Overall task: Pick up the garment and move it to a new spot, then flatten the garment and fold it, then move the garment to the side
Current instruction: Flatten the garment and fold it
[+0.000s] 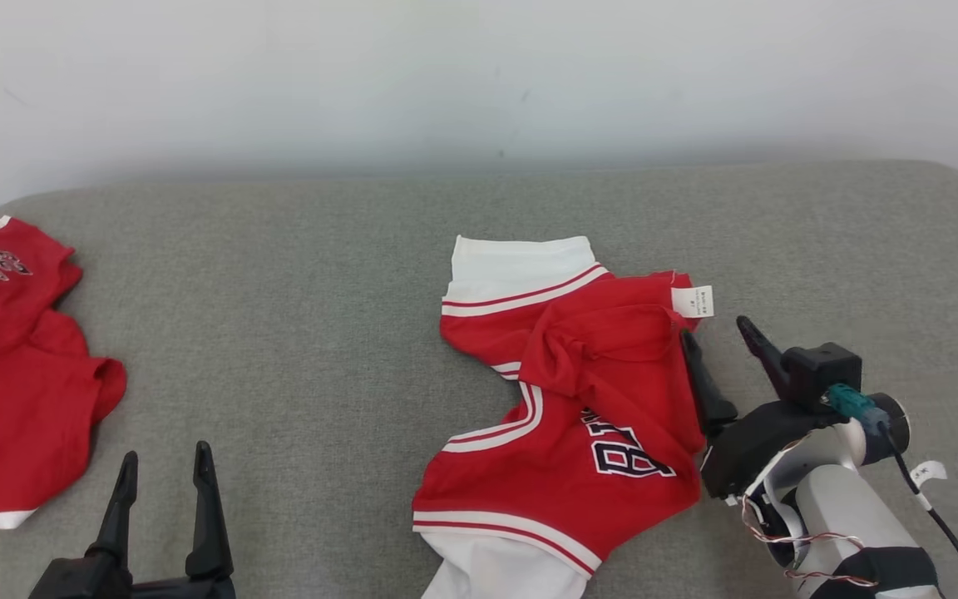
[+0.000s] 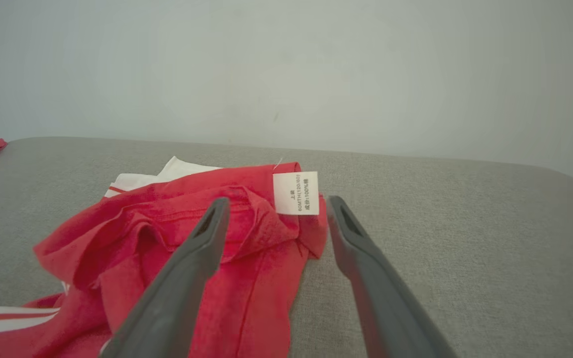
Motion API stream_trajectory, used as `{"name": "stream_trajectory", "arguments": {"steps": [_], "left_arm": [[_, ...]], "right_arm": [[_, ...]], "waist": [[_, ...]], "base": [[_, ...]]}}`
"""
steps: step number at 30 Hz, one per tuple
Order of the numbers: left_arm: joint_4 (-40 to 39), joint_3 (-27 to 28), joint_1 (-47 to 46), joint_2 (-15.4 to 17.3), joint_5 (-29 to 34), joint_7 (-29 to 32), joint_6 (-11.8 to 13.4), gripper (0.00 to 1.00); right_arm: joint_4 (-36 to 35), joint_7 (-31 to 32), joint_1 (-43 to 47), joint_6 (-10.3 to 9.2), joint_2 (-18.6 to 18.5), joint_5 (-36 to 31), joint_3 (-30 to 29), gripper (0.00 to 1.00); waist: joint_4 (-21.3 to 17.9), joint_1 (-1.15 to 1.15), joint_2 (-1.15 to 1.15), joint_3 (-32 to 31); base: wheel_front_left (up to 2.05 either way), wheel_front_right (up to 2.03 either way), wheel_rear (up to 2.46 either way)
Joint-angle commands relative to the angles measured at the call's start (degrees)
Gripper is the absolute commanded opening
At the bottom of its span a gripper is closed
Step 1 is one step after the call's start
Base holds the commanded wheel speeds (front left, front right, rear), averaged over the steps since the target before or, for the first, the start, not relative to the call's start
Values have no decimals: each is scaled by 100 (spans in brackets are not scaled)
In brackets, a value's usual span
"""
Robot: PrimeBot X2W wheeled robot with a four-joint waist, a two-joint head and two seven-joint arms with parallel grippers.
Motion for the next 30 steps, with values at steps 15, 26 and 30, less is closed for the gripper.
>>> {"name": "stream_trajectory", "arguments": {"steps": [15,26,30], "left_arm": [[174,-102,-226,-136,17,-11,-105,100],[295,-203,-485,-335,104,-16,-280,100],[330,-209,-578,-417,156,-16,-338,100]], "right_arm": [[1013,254,-883,-13,-211,-395,-138,0],[1511,654,-2621,-13,-1449,-619,-32,0],[1833,661,-3240,-13,-1738,-655,-38,0]], "waist": [[471,0,0,263],[810,0,0,571],[915,0,0,752]], "base": [[0,0,0],[0,0,0],[0,0,0]]}}
